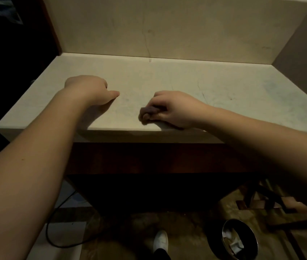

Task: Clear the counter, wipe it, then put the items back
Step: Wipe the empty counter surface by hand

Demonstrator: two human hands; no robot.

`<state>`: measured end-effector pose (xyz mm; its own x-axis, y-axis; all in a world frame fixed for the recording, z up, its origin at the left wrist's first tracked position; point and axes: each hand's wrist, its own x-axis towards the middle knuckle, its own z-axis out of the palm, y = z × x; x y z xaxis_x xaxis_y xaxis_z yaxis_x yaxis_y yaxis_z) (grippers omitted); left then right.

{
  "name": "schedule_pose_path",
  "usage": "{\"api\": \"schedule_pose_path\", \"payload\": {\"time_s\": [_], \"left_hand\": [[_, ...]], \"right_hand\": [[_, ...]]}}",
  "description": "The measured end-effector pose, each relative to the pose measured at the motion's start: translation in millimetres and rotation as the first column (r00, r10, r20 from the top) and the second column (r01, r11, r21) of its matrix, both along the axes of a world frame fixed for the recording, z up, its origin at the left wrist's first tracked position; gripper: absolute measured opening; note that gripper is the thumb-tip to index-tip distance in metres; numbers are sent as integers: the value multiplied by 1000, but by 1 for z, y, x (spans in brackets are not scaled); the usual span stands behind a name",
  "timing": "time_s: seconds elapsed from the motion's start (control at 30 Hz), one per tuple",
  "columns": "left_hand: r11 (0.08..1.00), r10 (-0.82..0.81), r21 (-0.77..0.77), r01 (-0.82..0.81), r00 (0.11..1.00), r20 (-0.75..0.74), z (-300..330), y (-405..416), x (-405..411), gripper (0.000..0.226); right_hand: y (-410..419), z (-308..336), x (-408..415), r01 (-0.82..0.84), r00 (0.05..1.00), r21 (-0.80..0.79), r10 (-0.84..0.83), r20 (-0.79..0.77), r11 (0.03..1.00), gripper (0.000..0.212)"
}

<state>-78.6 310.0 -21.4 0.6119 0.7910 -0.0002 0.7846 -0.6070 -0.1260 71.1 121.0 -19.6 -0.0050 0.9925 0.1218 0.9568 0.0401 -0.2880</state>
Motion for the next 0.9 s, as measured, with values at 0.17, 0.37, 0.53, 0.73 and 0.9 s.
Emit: {"api": "schedule_pose_path", "payload": {"time_s": [0.17, 0.37, 0.53, 0.73, 0.9], "left_hand": [[1000, 15, 17, -15, 1000, -14, 0, -2, 0, 55], [1000, 31, 4, -31, 999, 20, -3, -3, -4, 57], [986, 79, -159, -56, 987, 140, -6, -7, -9, 53], [960, 20, -277, 51, 969, 247, -3, -30, 1, 57], [965, -72, -234, 120, 977, 202, -14, -43, -1, 57]], "right_hand": [[39, 5, -20, 68, 997, 0, -68, -44, 998, 29], [-15, -1, -10, 19, 998, 17, -18, -64, 1000, 21], [-16, 2, -6, 63, 996, -51, -66, -53, 997, 21], [5, 1, -32, 94, 995, 6, -94, -32, 996, 24], [-41, 3, -7, 99, 995, -10, -99, -13, 995, 19]]}}
